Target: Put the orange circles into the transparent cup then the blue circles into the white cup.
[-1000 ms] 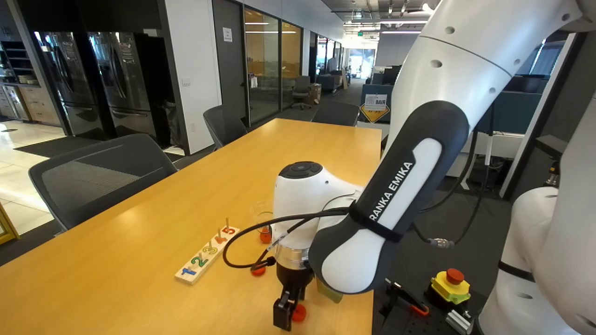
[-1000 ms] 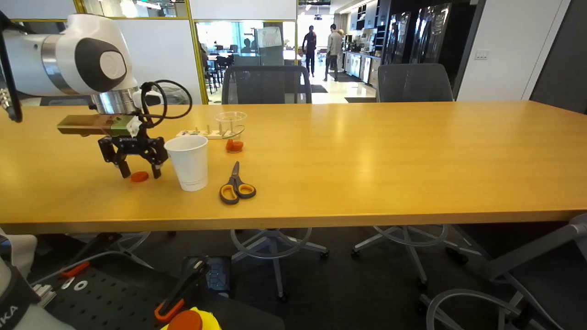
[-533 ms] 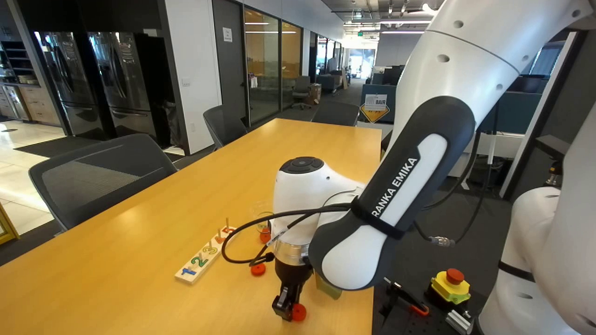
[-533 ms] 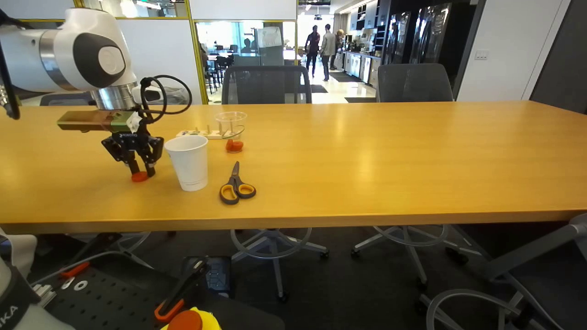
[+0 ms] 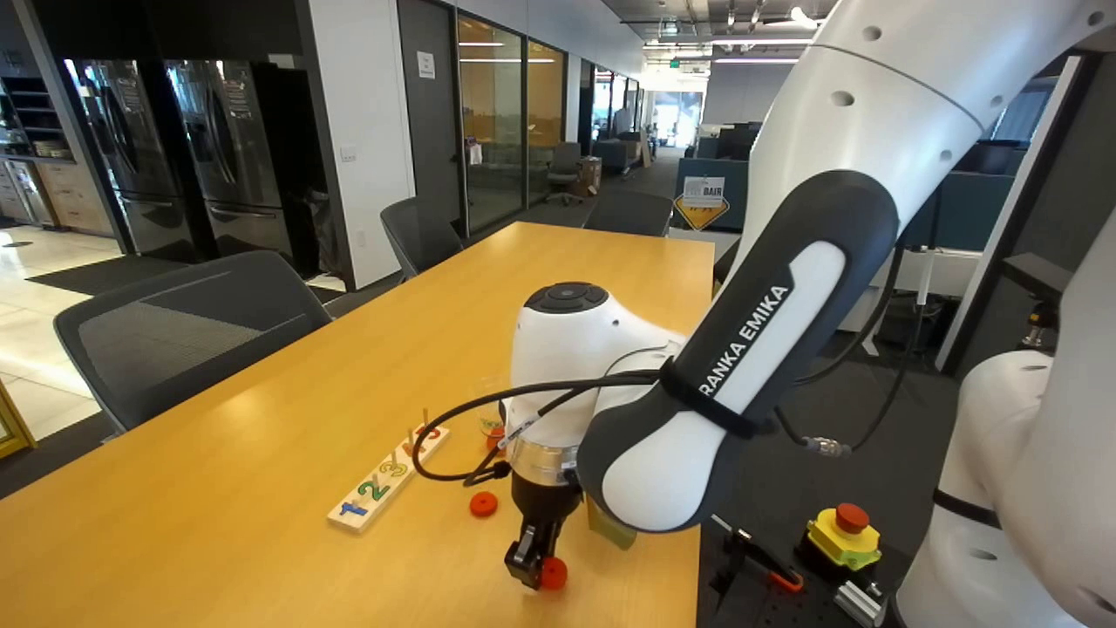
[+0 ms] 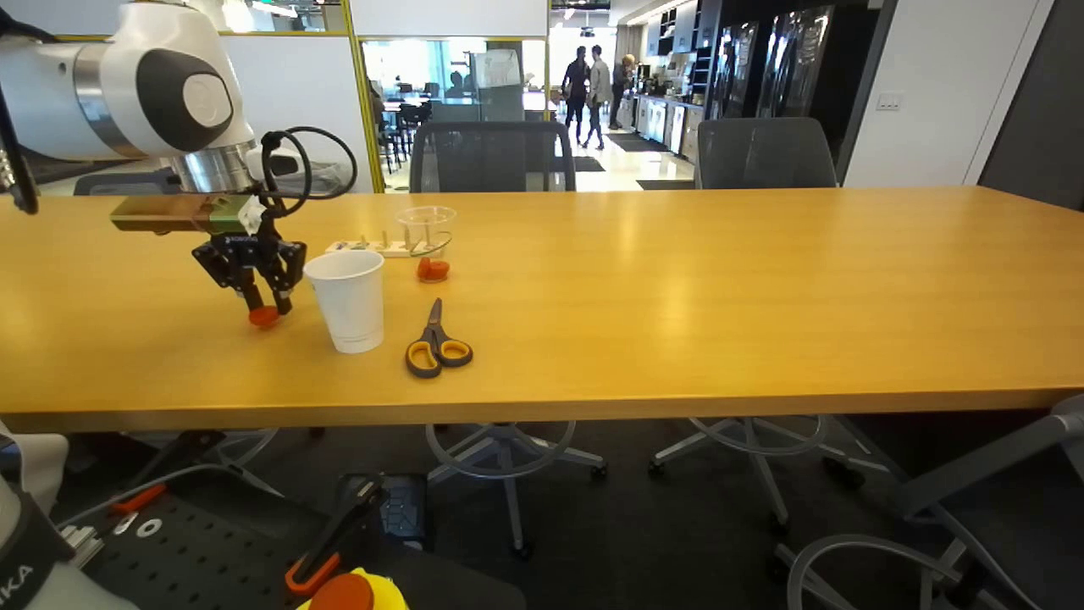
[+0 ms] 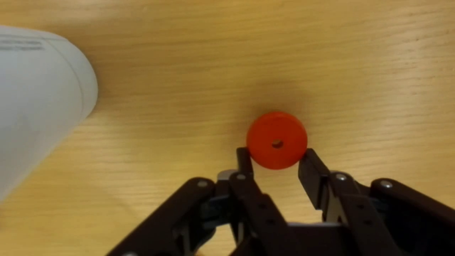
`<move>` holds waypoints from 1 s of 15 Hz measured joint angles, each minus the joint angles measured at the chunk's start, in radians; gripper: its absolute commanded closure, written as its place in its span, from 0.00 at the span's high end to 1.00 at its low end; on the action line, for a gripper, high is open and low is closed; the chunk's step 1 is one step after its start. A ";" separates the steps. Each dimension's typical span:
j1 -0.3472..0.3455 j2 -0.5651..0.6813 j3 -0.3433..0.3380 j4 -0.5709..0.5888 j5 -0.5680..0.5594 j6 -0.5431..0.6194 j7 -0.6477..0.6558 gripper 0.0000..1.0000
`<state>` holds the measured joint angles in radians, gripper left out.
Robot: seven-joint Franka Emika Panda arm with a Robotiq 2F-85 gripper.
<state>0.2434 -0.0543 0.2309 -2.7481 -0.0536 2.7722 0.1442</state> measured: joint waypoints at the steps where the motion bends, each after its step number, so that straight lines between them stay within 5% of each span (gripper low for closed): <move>1: -0.002 -0.009 -0.001 0.008 -0.004 -0.003 0.000 0.23; 8: -0.037 -0.044 -0.009 0.157 -0.069 -0.065 -0.010 0.23; 15: -0.099 0.046 -0.070 0.369 -0.127 -0.116 -0.068 0.23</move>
<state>0.1439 -0.0085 0.1612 -2.3788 -0.1808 2.6565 0.0761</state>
